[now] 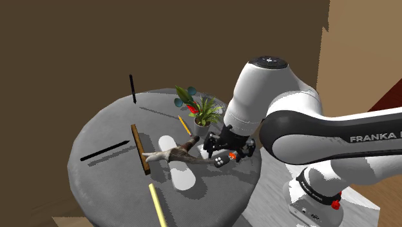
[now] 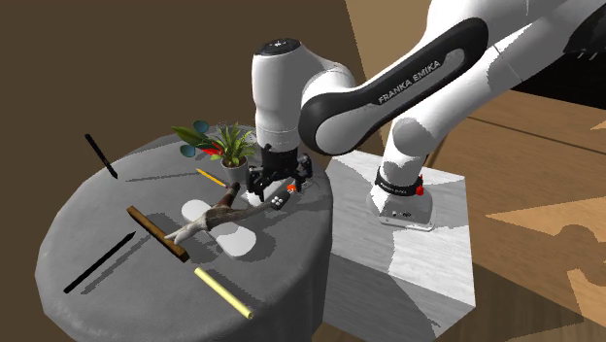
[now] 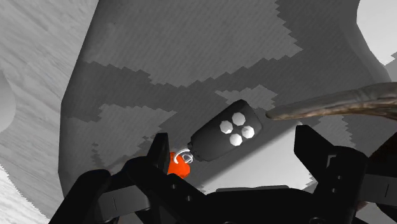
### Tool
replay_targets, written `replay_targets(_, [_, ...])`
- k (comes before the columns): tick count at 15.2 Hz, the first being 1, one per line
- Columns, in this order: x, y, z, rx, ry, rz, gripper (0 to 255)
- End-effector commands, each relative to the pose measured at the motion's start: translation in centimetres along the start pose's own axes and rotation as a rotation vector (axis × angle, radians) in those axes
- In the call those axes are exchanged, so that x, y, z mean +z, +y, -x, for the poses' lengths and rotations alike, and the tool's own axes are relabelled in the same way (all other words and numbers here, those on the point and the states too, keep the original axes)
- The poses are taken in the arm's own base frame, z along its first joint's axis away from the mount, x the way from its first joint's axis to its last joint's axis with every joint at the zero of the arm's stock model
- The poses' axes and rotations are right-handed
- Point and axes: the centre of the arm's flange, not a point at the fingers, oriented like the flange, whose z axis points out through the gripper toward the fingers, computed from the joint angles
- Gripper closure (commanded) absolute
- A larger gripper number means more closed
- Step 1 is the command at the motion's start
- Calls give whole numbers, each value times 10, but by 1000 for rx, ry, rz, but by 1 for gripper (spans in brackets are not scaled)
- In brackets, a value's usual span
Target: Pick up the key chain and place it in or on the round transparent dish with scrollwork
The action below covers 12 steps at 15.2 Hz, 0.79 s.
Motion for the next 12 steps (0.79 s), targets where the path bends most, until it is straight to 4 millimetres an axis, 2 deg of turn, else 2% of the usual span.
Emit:
replay_targets(1, [11,0,0,1,0,-1,0])
replay_targets(2, [19,0,0,1,0,-1,0])
replay_targets(10, [19,0,0,1,0,-1,0])
replay_targets(11, [19,0,0,1,0,-1,255])
replay_targets(12, [19,0,0,1,0,-1,255])
